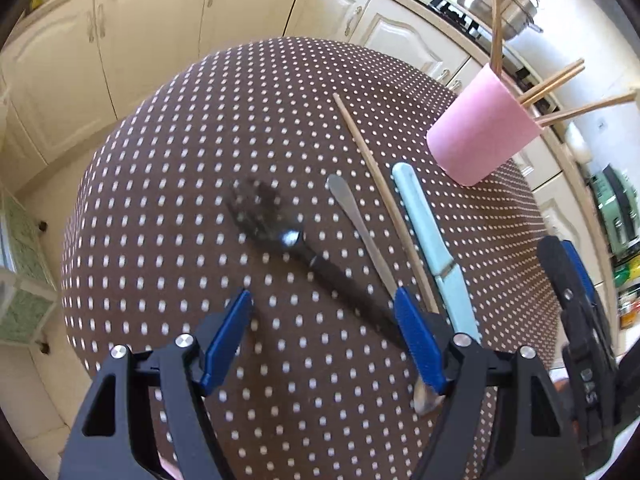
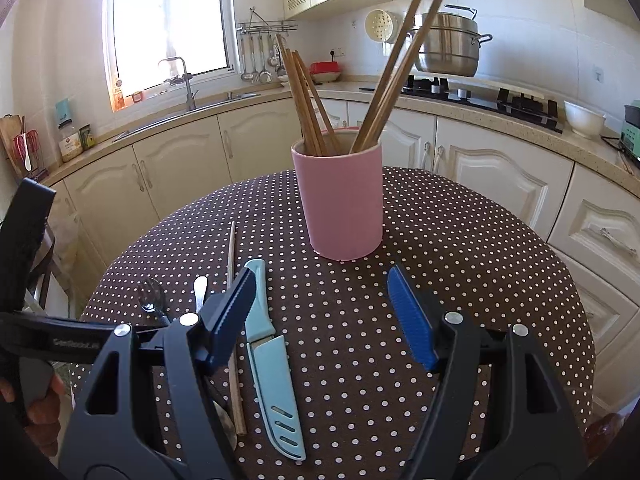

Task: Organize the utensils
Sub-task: 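Move both tools back over the black spoon and remaining chopstick, then close the left tool on the black spoon handle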

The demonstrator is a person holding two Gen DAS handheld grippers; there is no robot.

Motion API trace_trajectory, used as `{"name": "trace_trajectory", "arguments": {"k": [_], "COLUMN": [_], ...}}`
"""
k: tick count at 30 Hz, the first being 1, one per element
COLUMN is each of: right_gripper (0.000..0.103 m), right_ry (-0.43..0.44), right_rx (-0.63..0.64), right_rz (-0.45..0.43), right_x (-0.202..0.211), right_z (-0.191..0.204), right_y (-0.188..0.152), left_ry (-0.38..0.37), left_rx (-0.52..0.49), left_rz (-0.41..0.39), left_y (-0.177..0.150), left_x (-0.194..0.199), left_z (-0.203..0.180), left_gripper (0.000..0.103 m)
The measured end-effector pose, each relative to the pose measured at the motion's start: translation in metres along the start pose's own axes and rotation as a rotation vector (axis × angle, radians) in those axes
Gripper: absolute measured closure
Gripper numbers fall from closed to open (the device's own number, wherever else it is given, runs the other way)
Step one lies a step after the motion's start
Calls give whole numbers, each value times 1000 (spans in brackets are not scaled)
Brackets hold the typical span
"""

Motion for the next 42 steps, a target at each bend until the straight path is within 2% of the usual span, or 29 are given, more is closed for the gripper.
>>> {"name": "trace_trajectory", "arguments": {"k": [4, 6, 7, 9, 11, 14, 18, 24, 29, 42], "right_gripper": [34, 34, 34, 34, 34, 34, 34, 34, 34, 34], "right_ry": [10, 10, 10, 17, 23, 31, 46, 77, 107, 19], "right_rx": [-7, -4, 1, 1, 4, 16, 23, 58, 35, 19], "right_rz": [9, 16, 16, 29, 43, 70, 111, 183, 228, 305], "right_x": [-1, -2, -3, -5, -7, -12, -21, -38, -53, -82], "right_z": [-5, -7, -8, -9, -8, -5, 4, 31, 46, 48], "right_y": [-1, -1, -1, -1, 0, 1, 2, 6, 16, 29], "left_ry": [52, 91, 112, 121, 118, 66, -16, -32, -75, -150], "left_rx": [-85, -124, -142, -158, -160, -145, -125, -180, -195, -318], "left_rz": [-5, -19, -29, -40, -40, -24, 3, -16, -46, -50], "left_y": [8, 13, 16, 21, 28, 37, 45, 43, 53, 69], "left_x": [-10, -13, -15, -16, -16, -16, -15, -16, -19, -26], "left_z": [-10, -13, -13, -10, -4, 7, 25, 27, 28, 22], "left_gripper": [31, 41, 50, 60, 81, 90, 92, 93, 99, 99]}}
Point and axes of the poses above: each gripper's, at about its wrist camera, not at the fingertips, and x roughly against the way its jaws point, z to its left, y to its top, the point moved 5 cm from there along -x, roughly the way its jaws point, and after that the axes turned 4 degrees about x, right-handed, at the moved point
